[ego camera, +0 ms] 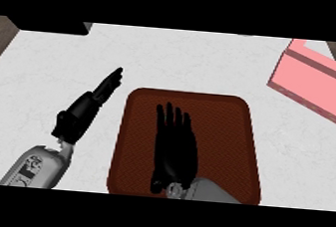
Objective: Pick the bell pepper from the tray and place it in the cardboard box
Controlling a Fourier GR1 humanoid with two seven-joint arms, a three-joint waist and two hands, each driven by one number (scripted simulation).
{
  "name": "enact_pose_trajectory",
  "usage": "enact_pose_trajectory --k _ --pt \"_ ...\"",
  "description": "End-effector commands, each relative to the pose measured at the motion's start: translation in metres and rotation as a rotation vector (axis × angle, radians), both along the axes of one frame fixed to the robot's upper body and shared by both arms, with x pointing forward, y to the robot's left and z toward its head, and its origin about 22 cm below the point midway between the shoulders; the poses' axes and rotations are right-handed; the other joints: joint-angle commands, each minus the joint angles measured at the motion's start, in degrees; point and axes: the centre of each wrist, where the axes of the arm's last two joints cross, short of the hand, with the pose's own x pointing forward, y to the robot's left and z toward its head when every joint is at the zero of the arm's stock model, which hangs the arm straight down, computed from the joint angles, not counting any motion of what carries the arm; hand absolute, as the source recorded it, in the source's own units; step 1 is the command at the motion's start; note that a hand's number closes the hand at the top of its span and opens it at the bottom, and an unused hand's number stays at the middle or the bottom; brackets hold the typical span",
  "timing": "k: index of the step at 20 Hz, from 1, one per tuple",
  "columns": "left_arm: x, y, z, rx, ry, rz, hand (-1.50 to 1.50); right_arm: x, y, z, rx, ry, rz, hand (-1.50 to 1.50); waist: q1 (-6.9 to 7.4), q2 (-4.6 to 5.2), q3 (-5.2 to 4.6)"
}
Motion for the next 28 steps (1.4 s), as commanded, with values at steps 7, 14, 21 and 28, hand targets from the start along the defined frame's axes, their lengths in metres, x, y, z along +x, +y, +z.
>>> enact_pose_trajectory --k 7,14,21,28 --pt "-0.008 -0.004 -0.005 -0.017 0.002 -0.004 0.0 0.031 0.005 -0.025 -0.009 0.027 -0.099 -1.5 0.04 0.02 0.02" --pt "-0.004 0.001 0.002 0.013 -0.011 0.02 0.0 0.032 0.0 -0.029 -0.03 0.02 -0.079 -1.5 -0.31 -0.04 0.02" --pt "0.0 -0.017 -0.008 0.003 -0.016 0.002 0.0 0.028 0.003 -0.065 -0.05 0.083 -0.066 -1.5 -0.1 0.04 0.02" --pt "-0.009 0.0 -0.001 -0.008 0.004 0.008 0.0 0.037 -0.003 -0.067 -0.062 0.127 -0.083 -1.5 -0.19 -0.03 0.02"
